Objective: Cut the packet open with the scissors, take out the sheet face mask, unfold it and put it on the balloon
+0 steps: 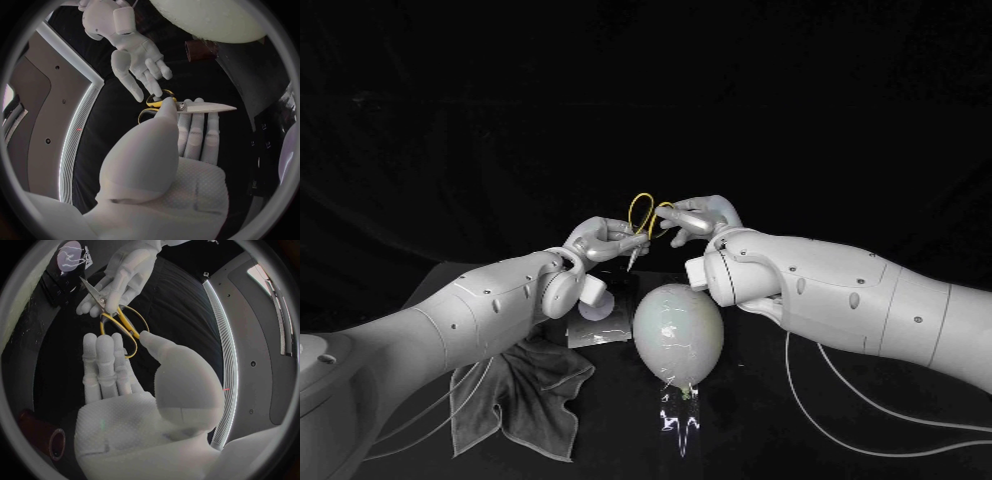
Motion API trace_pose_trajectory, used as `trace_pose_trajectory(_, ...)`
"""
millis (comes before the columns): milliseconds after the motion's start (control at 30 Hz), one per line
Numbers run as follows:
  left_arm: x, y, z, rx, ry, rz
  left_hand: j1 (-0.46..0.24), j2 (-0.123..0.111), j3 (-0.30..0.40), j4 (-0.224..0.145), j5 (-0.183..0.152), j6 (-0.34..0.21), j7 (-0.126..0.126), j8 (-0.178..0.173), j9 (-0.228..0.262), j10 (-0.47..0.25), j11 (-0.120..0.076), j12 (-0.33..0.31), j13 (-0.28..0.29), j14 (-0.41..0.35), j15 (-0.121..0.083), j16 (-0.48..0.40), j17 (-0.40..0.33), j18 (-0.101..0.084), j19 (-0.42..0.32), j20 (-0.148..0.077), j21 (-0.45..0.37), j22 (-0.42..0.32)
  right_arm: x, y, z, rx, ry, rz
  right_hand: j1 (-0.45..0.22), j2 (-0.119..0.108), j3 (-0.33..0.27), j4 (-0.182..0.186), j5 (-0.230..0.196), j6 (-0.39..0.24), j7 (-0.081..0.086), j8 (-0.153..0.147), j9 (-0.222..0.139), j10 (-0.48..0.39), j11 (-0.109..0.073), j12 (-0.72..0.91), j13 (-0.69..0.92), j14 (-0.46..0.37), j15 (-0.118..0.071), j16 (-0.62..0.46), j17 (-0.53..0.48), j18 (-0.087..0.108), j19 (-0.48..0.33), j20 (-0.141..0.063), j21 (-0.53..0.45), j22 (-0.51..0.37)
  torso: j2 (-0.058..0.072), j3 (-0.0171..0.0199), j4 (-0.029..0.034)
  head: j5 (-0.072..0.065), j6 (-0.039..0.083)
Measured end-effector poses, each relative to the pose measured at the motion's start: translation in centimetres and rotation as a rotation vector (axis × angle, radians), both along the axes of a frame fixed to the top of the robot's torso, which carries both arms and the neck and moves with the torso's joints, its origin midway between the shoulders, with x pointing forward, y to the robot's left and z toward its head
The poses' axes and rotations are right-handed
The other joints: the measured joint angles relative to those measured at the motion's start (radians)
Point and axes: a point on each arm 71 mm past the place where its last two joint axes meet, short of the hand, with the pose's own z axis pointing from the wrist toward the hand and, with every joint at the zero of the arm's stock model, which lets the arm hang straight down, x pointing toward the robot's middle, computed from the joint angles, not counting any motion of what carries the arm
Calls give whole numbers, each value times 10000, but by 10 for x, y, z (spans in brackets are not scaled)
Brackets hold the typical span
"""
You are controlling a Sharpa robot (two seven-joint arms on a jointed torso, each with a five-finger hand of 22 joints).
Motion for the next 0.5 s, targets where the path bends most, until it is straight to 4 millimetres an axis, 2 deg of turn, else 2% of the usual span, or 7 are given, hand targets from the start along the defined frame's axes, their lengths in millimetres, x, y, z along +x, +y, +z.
trace_pose_trajectory(133, 0, 1, 0, 19, 1, 54, 0, 0, 1, 1, -5, -1, -1, 0, 0, 69, 0, -7, -10, 22, -21, 0, 20, -29, 90, 85, 1, -1, 5, -7, 1, -69, 104, 508, 140, 95, -1005, 119, -128, -35, -12, -306, -77, -70, 8, 65, -514, -1139, 237, -1494, -1164, 1, -519, 403, -1404, -921, 1, -1, 12, -8, 14)
trace_pose_trajectory(233, -1, 2, 0, 41, -2, 100, -4, 0, 152, 152, -28, -20, -15, 0, -1, 168, -66, -63, -10, 110, -39, 0, 44, 35, 159, 87, 39, 0, 10, -17, 2, -128, 100, 793, 433, 387, -1684, 219, -169, -35, -37, -505, -94, -118, 16, 165, -718, -1468, 365, -2907, -2160, 72, -623, 718, -2378, -1627, 1, 1, 12, 20, 15)
trace_pose_trajectory(267, -1, 3, 0, 57, -3, 127, -20, 9, 193, 192, -27, -23, -16, 0, -2, 182, -71, -64, -10, 112, -41, 0, 54, 73, 160, 86, 39, 0, 13, -22, 3, -145, 68, 840, 527, 481, -1905, 244, -168, 6, -68, -549, -101, -230, 67, 221, -720, -1403, 419, -3222, -2408, 170, -495, 795, -2563, -1790, 2, 1, 12, 25, 21)
trace_pose_trajectory(300, -1, 5, -1, 88, 7, 173, -94, -5, 225, 224, -21, -49, -19, -1, -6, 376, -137, -55, -5, 114, -43, 0, 62, 99, 218, 74, 39, -1, 15, -27, 4, -161, 0, 857, 612, 567, -2068, 261, -169, 114, -50, -570, -77, -992, 275, 259, -934, -1264, 406, -3427, -2583, 294, -321, 822, -2663, -1896, 4, 1, 9, 32, 24)
trace_pose_trajectory(333, 0, 7, -1, 121, 19, 226, -181, -18, 373, 182, -2, -56, -11, 0, -1, 421, -147, -65, -8, 134, -63, 0, 73, 101, 229, 88, 39, -1, 18, -34, 6, -181, -90, 838, 696, 647, -2146, 260, -168, 236, 5, -569, -60, -1372, 484, 288, -1120, -1056, 354, -3500, -2669, 326, -139, 814, -2671, -1942, 6, 0, 7, 38, 26)
trace_pose_trajectory(367, 0, 11, -2, 159, 33, 293, -215, -51, 383, 193, 0, -56, -12, 44, 173, 421, -147, -90, -9, 161, -89, 0, 85, 102, 250, 108, 39, -1, 21, -44, 9, -211, -233, 765, 864, 736, -2179, 226, -168, 390, 21, -570, -58, -1392, 515, 386, -1181, -700, 281, -3502, -2722, 359, 139, 762, -2659, -1959, 6, 0, 6, 43, 26)
trace_pose_trajectory(500, -1, 16, -3, 276, 79, 395, -337, -152, 655, 176, 18, -58, -10, 50, 173, 423, -149, -91, -8, 186, -114, 0, 111, 102, 290, 142, 39, -1, 26, -68, 18, -364, -806, 609, 1450, 1066, -2044, 38, -168, 937, 41, -570, -57, -858, 301, 681, -1183, 923, -68, -3394, -2716, 367, 1257, 359, -2212, -1890, 5, 4, 6, 87, 26)
